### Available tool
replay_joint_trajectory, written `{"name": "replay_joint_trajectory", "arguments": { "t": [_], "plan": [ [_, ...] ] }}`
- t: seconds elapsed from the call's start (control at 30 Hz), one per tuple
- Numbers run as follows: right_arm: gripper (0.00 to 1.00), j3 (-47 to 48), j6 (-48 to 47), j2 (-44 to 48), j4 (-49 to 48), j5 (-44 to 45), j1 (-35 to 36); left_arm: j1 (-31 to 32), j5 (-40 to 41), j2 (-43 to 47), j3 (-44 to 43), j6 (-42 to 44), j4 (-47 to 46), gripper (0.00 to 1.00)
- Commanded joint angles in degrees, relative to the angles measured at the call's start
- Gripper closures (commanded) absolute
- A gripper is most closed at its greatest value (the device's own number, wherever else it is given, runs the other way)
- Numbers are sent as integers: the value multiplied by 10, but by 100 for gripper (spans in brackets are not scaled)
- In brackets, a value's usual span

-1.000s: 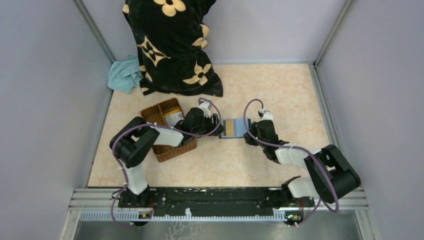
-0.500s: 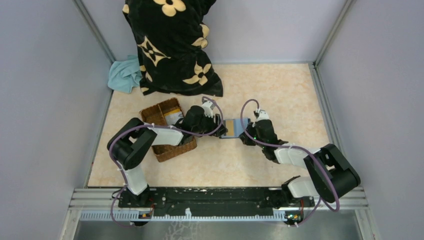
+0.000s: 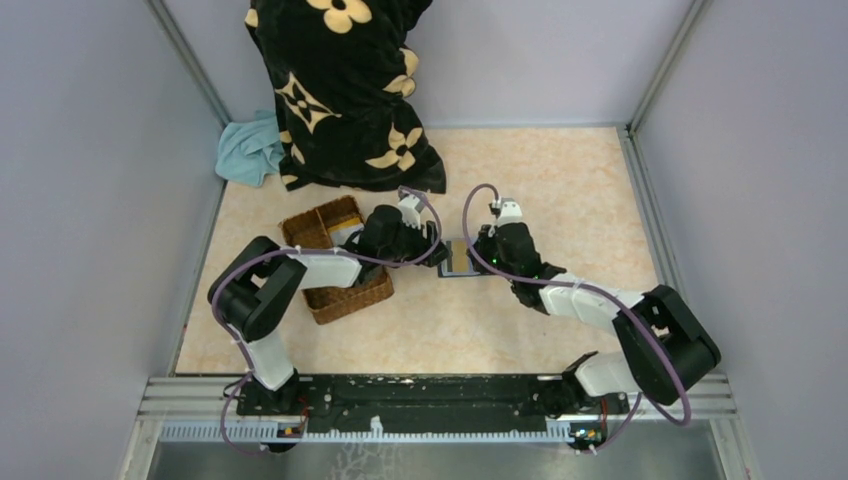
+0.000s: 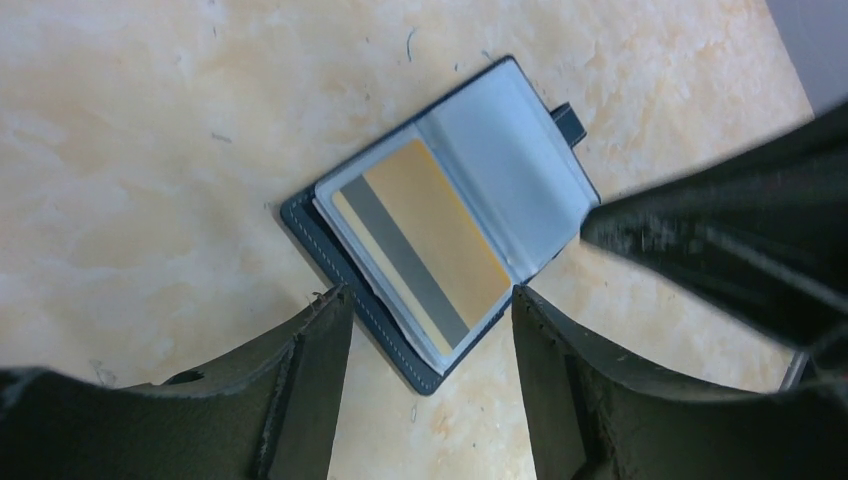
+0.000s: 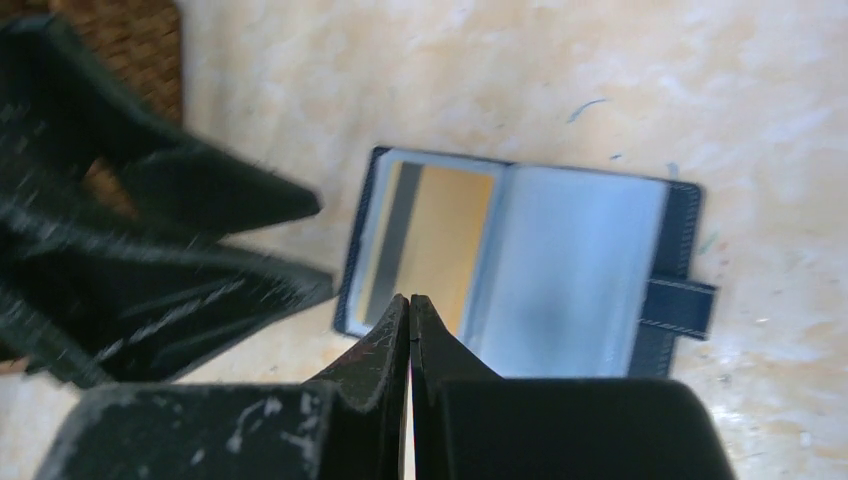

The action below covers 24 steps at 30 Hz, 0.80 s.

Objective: Take the credit cards out of the card holder

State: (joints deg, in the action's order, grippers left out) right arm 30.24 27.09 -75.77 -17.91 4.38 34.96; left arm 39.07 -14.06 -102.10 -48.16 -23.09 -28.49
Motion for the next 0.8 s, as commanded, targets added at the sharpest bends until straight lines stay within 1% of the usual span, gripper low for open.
{"name": "replay_joint_trajectory", "arguments": {
  "t": [0.0, 0.2, 0.5, 0.77],
  "plan": [
    [100, 21, -6, -31, -16, -5, -40, -1, -34, 16, 39, -6, -70, 34],
    [100, 14, 7, -73, -57, -16, -41, -1, -72, 5, 50, -26, -118, 33],
    [100, -4, 27, -114, -88, -33, -41, -1, -92, -16, 45, -36, -128, 33],
    [100, -12, 33, -128, -100, -34, -42, -1, -98, -42, 40, -44, -130, 32]
  ]
}}
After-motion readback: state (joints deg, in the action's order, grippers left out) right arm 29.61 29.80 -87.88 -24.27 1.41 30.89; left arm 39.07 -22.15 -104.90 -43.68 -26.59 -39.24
